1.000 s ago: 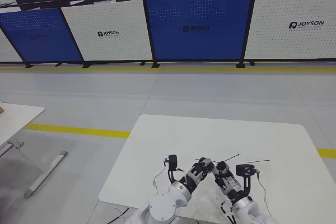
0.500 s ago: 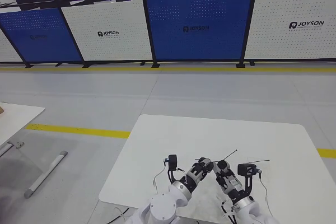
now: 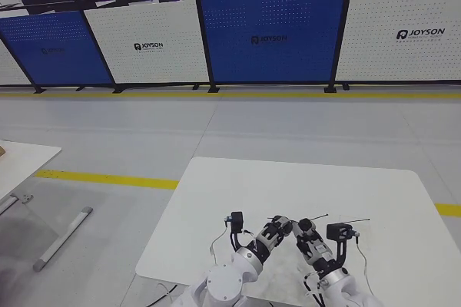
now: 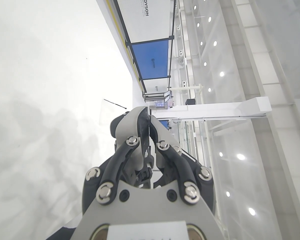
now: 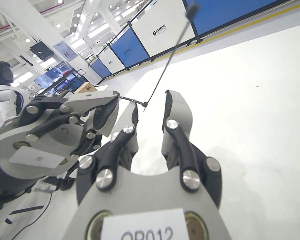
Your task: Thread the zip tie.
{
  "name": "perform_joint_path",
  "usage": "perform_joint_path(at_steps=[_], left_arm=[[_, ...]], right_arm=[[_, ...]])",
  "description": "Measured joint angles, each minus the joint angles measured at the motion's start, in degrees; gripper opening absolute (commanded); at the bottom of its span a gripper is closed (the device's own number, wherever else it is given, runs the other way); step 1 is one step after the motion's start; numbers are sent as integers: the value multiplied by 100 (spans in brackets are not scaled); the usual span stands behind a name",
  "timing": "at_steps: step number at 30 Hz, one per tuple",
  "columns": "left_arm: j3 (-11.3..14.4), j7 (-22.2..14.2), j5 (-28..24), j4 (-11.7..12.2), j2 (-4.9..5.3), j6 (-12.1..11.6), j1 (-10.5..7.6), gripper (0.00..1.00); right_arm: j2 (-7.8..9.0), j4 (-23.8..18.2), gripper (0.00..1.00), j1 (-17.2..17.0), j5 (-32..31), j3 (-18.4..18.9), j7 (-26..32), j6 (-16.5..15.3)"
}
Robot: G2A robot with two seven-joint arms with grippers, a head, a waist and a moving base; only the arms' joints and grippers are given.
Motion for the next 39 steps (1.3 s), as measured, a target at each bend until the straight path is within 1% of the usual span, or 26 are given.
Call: perform_joint_path(at_steps=[3,9,14,15,16,23,27,30,36,39], left_arm=[[4,8,12,1,1,-2,0,0],[21,25,55,2,3,-8,11,0],[25,18,64,1,6,-18,12,0],[25,18,67,-1,6,-22,13,0],[26,19,70,-3,7,-26,15,0],[23,38,69,-19,8,-39,23,0],[18,-7,64,-48,15,-95,47,0],[10,-33,57,-78,20,-156,74,0],[-23,-104,-8,-137,32,-360,127,0],[-36,-124,-30,-143,36,-400,139,0]], right_arm=[[-4,-5,18,17,-37,-18,26,64],[-11,18,19,44,-26,-29,29,79],[-15,28,15,62,-27,-37,48,97],[-15,24,9,62,-32,-37,49,99],[-15,19,0,61,-39,-37,50,102],[-17,9,0,54,-45,-41,65,115],[-22,20,0,74,-42,-58,90,121],[-25,11,0,88,-70,-76,111,135],[-29,6,0,108,-135,-113,156,164],[-34,41,0,126,-129,-126,156,162]])
